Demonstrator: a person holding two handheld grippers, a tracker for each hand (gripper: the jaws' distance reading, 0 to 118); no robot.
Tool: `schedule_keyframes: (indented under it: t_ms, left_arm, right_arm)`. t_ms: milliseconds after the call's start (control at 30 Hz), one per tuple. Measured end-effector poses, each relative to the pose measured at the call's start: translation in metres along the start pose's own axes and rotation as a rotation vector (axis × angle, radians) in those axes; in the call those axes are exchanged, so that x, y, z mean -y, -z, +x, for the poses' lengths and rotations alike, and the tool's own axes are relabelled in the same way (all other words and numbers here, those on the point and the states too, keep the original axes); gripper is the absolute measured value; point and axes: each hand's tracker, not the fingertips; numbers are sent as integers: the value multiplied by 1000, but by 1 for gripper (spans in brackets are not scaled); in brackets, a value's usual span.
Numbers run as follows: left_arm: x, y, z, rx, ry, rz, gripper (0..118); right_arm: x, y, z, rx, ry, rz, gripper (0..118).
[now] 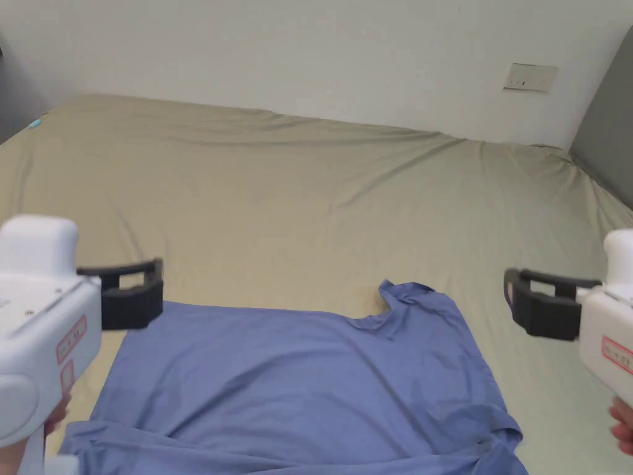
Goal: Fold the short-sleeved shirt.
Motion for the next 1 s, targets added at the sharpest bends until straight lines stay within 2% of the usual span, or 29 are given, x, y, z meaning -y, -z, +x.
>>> schedule_keyframes:
  t_ms: [100,133,167,200,233,267,367,433,667,733,867,900,933,967,1000]
  left_arm:
    - [-31,-18,23,9,37,109,110]
    - [-37,-23,33,6,55,147,94]
    - [-40,-24,39,-8,69,171,71]
    - [-40,-23,44,-25,86,191,44]
    - [-40,-24,52,-38,102,209,15]
    - [-39,-24,56,-36,104,218,7]
    - [-36,-20,66,18,78,230,0]
    - [-34,-13,71,17,88,198,0]
    - [-20,19,71,38,110,127,0]
    - [-9,38,69,68,87,56,0]
    - [46,99,53,73,136,-173,2]
    - [63,119,43,54,132,-245,23]
    - [78,139,32,29,124,-295,71]
    - [90,157,22,7,123,-332,101]
    - [105,180,8,4,117,-393,113]
  right_arm:
    - [-20,-19,-31,4,29,134,103]
    - [-23,-23,-42,-17,44,166,98]
    - [-25,-26,-51,-59,54,181,86]
    - [-27,-27,-60,-94,58,178,63]
    - [-26,-25,-68,-109,52,177,23]
    - [-26,-23,-76,-88,37,180,3]
    - [-21,-18,-101,-53,-85,203,2]
    - [-14,-8,-107,-22,-116,235,2]
    - [-5,21,-99,-37,-82,195,2]
    - [6,37,-95,-39,-78,149,2]
    - [36,67,-84,-52,-51,19,2]
    - [43,74,-80,-54,-42,-15,2]
    - [50,81,-77,-61,-47,-58,2]
    - [55,89,-72,-72,-50,-93,2]
    - [62,96,-67,-74,-42,-123,2]
